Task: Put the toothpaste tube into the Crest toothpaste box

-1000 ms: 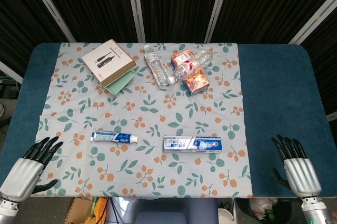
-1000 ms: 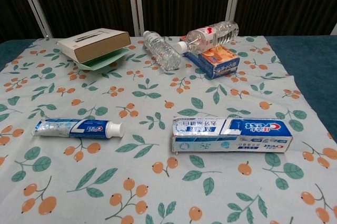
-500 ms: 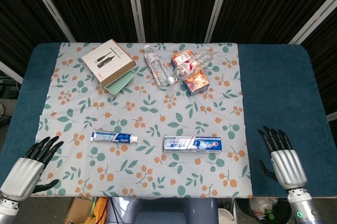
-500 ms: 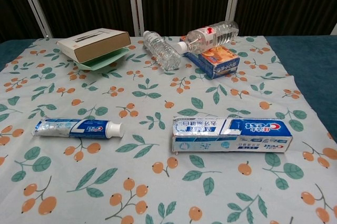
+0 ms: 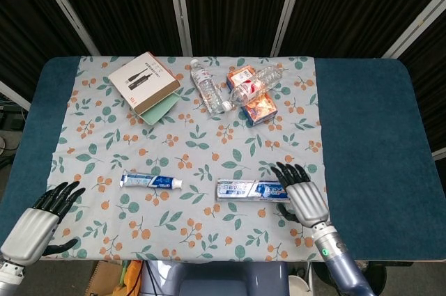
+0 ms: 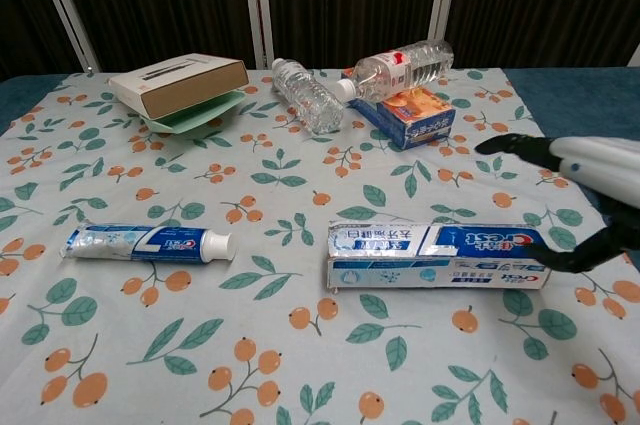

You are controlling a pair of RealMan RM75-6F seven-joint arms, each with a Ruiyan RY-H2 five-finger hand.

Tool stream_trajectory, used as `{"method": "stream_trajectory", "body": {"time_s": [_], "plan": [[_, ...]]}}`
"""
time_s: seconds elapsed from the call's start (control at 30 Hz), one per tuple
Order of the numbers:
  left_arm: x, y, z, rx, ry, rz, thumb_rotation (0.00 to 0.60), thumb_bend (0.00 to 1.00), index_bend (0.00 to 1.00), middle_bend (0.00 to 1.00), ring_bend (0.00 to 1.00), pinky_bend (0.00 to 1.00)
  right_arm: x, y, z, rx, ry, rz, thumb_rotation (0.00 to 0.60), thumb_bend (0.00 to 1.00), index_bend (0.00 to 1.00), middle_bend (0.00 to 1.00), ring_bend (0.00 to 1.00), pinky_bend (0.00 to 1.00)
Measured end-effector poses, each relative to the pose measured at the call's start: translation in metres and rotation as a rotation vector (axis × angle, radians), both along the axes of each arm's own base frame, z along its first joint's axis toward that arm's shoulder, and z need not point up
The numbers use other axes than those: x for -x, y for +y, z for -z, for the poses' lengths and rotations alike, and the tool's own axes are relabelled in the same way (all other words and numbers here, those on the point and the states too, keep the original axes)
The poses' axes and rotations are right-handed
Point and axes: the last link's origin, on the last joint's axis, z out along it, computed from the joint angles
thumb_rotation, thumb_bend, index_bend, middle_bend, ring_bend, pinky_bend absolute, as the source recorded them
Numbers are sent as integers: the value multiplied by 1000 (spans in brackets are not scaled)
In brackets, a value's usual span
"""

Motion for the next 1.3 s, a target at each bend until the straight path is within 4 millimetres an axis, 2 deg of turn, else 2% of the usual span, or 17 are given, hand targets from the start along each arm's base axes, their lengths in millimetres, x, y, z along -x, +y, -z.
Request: {"method": "stream_trajectory", "body": {"time_s": [0.23, 0.43, 0.63, 0.8, 0.97, 1.2, 1.3], "plan": [[1, 3, -2, 13, -7, -16, 600, 0, 27, 13, 34, 138, -26, -7, 43, -67, 21, -18, 600, 383, 0, 64, 0, 26], [0, 4, -2, 25, -10, -17, 600, 0, 31, 13, 34, 138, -35, -16, 62, -71, 35, -25, 600, 383, 1, 86, 19, 26], [0, 5, -2, 37, -13, -24, 600, 0, 36, 13, 34, 138, -37, -25, 75, -70, 63, -26, 600, 383, 96, 193, 134, 92], [-1, 5, -2, 44, -16, -27, 600, 0, 37, 14, 34, 138, -36, -29, 82, -64, 80, -19, 600, 383, 232, 362, 334, 222], [-1, 6, -2, 47, -16, -24, 600, 0, 45, 18, 34, 138, -35, -29, 86, -64, 94, -21, 600, 383, 382, 490, 462, 397], [-2, 5, -1, 55, -16, -23, 600, 2, 61, 37, 41, 157, -41, -27, 78, -48, 61, -45, 600, 383, 402, 503, 476, 417], [-3, 6, -1, 68, -21, -29, 600, 21, 106, 83, 92, 217, -45, -25, 69, -38, 36, -61, 600, 383, 402, 504, 475, 418]]}}
